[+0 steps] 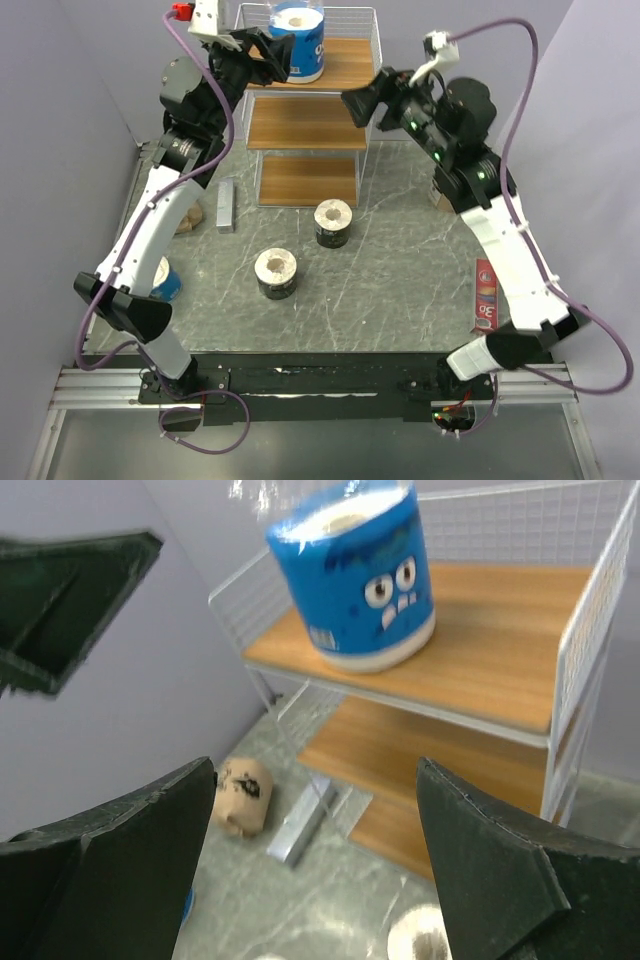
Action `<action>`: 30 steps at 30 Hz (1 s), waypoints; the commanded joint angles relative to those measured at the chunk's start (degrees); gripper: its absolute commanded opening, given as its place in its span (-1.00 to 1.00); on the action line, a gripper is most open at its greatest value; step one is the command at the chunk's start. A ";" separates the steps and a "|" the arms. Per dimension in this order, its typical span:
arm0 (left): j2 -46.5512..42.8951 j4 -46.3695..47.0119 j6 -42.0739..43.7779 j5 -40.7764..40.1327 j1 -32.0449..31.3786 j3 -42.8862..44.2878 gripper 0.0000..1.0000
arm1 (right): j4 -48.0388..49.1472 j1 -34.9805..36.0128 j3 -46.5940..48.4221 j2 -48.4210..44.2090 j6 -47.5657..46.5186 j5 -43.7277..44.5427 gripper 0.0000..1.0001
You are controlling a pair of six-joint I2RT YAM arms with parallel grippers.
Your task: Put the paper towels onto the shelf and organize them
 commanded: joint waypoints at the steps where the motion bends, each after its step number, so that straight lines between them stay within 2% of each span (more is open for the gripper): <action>1: 3.78 -2.22 -4.08 6.27 -0.67 3.36 0.60 | 4.44 -0.04 -7.81 -7.17 0.25 -1.30 0.75; 6: 9.40 -2.85 -4.52 9.17 -2.08 9.51 0.60 | 5.76 -0.04 -9.66 -10.96 2.27 -3.57 0.72; 12: 13.62 -0.74 -6.19 6.36 -2.69 11.89 0.59 | 6.72 -0.04 -9.31 -11.14 4.47 -5.43 0.71; 19: 17.93 1.90 -3.83 0.38 -2.78 14.71 0.60 | 6.29 -0.05 -8.87 -11.40 5.09 -6.13 0.71; 23: 20.31 -0.21 -0.84 -9.34 -2.78 18.65 0.62 | 5.59 -0.04 -8.78 -11.93 4.65 -6.58 0.71; 30: 18.20 -1.35 2.50 -16.04 -1.73 17.17 0.65 | 4.63 -0.13 -10.10 -12.90 3.86 -6.31 0.71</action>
